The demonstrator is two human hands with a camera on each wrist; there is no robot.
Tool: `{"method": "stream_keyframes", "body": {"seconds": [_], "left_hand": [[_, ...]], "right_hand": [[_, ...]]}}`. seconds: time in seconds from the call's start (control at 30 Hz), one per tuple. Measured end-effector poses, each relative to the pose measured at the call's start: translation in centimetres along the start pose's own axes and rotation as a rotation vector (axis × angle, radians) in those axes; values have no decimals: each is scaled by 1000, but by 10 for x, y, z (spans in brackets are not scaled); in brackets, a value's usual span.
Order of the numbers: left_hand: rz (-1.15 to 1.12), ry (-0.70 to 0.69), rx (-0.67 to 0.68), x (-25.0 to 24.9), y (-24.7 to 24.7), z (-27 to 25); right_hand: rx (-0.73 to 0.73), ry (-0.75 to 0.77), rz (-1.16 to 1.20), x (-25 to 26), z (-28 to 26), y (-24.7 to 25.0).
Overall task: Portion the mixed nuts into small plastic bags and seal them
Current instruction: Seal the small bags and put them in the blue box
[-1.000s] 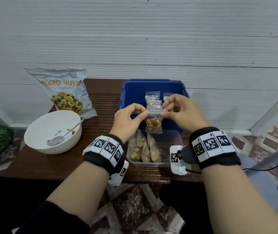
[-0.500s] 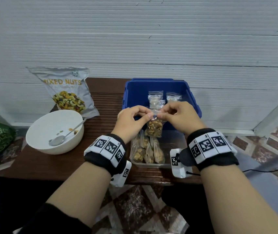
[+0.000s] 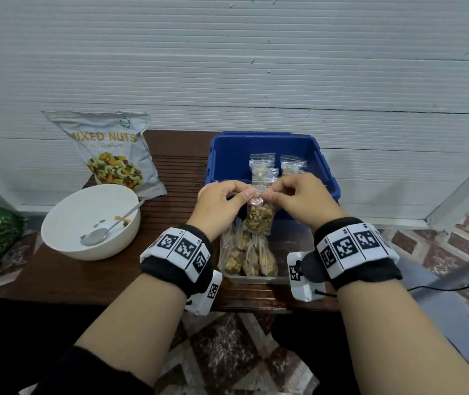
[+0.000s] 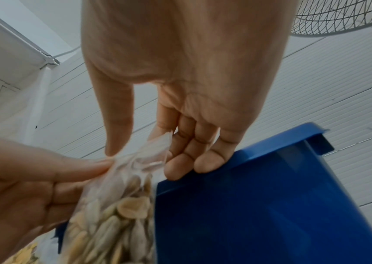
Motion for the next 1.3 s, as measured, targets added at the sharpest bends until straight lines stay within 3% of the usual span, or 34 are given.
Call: {"method": "stream_keyframes", "body": {"seconds": [0.33, 0.43, 0.57, 0.63, 0.77, 1.0, 1.17, 1.3], "left_hand": [[-153, -5, -32, -8, 2, -7], [-295, -40, -90, -12, 7, -9], [-357, -79, -285, -11, 29, -9], [-335, -88, -380, -7, 40, -6], [-145, -30, -457, 20, 55, 6], [71, 8, -277, 46, 51, 24], [48, -6, -241, 51, 50, 24], [8, -4, -246, 53, 50, 23]], "right_hand": [[88, -32, -48, -4, 2, 3], [-15, -32, 38, 2, 5, 26], [-242, -25, 117, 15, 6, 73], [-270, -14, 85, 23, 11, 83], [-140, -16, -199, 39, 33, 68], [299, -51, -718, 36, 68, -1], [480, -158, -863, 17, 83, -24], [520, -168, -941, 7, 94, -31]]}}
Point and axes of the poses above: each hand's wrist, its own z-axis towards the middle knuckle, its own y-axis out of the back of the hand, x = y × z, the point moved 9 cm from there along z, towards the middle knuckle, and after that the axes turned 10 degrees about -y, right-handed, at the moved point
